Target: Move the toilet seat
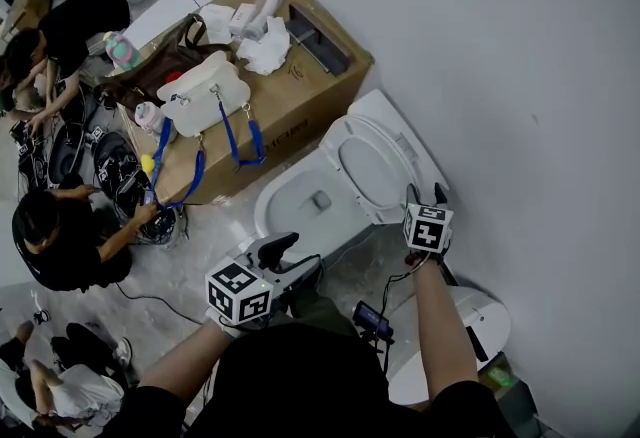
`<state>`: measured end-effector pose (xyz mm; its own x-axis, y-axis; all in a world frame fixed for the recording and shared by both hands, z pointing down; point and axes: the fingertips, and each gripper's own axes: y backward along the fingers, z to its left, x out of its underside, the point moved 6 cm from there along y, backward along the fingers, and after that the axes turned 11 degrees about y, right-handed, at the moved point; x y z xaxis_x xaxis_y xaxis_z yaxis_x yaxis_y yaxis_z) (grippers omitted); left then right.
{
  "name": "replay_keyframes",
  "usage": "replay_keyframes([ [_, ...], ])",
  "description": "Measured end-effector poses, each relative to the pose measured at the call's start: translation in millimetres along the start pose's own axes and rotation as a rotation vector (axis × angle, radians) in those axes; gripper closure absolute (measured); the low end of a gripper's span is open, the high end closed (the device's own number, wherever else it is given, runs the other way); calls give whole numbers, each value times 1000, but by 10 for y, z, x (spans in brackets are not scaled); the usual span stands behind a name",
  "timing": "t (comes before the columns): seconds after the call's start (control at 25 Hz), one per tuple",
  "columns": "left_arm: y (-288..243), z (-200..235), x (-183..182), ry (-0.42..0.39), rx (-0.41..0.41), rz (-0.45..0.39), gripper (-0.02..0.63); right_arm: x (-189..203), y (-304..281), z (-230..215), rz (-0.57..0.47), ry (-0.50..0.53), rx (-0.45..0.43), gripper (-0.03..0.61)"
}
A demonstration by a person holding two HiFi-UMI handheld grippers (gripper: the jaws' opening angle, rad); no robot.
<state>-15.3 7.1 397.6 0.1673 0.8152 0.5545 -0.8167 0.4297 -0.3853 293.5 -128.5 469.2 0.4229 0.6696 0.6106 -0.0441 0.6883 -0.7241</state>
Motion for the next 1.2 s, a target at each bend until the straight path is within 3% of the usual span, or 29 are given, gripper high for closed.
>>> replay_keyframes([
  [0.36, -23, -53, 44, -1, 9, 11, 348, 19, 72, -5, -17, 0, 15, 319],
  [0.96, 96, -152, -68, -19, 12, -24, 348, -300, 649, -83, -189, -45, 19, 321],
  [1.2, 255, -165, -261, -125, -41, -102, 348, -641, 899, -51, -293, -62, -63, 328],
])
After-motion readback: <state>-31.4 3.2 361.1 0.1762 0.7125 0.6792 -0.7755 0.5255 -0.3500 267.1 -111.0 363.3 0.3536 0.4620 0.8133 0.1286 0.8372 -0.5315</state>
